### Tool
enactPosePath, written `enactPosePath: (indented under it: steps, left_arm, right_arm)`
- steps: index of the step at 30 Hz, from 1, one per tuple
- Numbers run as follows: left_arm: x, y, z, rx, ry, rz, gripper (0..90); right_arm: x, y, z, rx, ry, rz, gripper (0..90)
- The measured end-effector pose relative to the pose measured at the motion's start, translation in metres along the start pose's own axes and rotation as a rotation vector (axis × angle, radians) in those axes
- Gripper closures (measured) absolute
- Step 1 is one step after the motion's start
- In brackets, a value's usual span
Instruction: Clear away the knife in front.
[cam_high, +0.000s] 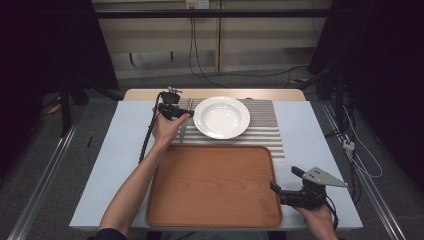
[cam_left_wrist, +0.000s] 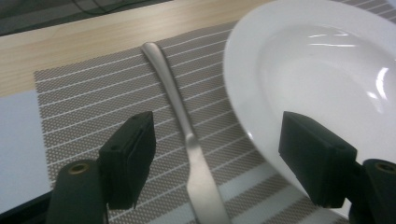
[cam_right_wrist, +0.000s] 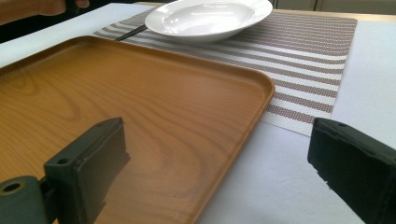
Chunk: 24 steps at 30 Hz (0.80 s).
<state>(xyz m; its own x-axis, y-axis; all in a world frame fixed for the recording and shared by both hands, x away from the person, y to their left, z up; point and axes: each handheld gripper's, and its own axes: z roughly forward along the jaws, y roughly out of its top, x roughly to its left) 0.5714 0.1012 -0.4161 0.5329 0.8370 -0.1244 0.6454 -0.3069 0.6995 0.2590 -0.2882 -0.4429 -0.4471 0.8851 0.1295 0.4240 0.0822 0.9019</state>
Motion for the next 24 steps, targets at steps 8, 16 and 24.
enactPosePath:
  steps: [8,16,24]
  left_arm:
    - [0.014,0.002,0.016,0.014,0.013,-0.053,47.5]
    - [0.012,0.003,0.032,0.061,0.038,-0.045,61.9]
    - [0.011,0.003,0.043,0.098,0.049,-0.046,71.5]
  right_arm:
    - [-0.001,-0.001,-0.001,0.000,0.004,0.001,4.6]
    - [-0.002,-0.002,-0.001,0.001,0.018,0.022,4.6]
    - [-0.005,-0.002,0.003,0.007,0.020,0.025,4.7]
